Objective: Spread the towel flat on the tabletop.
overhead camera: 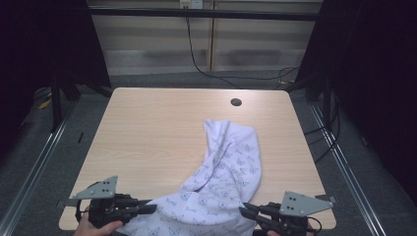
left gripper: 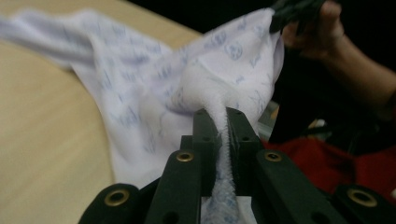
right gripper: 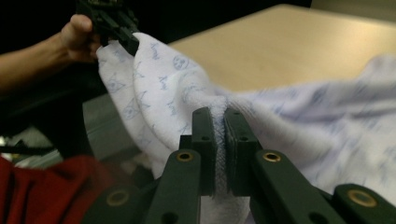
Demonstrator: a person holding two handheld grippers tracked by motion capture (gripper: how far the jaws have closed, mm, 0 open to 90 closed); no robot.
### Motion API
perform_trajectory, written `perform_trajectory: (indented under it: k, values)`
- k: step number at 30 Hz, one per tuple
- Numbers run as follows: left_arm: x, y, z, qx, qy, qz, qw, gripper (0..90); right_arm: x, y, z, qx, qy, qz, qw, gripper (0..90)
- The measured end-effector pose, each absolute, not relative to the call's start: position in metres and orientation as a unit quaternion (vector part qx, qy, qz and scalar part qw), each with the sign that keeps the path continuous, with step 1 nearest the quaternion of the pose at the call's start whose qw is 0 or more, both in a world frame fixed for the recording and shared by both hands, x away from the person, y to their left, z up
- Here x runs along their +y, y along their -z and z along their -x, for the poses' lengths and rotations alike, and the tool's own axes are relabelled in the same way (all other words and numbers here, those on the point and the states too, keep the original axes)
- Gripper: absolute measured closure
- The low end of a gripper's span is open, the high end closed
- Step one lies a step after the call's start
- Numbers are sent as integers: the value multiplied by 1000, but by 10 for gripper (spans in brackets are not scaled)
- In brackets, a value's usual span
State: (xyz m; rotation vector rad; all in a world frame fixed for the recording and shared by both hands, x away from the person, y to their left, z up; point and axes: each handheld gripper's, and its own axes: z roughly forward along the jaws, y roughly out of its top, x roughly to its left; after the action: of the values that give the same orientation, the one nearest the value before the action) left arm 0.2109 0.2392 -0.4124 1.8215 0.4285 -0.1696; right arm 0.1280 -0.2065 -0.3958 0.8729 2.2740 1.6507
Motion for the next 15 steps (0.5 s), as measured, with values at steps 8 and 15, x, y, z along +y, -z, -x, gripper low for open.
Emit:
perform_trajectory:
  k: [8,15]
  values:
    - [228,416,-269,258,23,-772,580,807,-217,400,-188,747,-567,-323,128,815]
    - [213,454,-336,365,-2,-763,533,675,-220,455,-275,756,-491,-415,128,744]
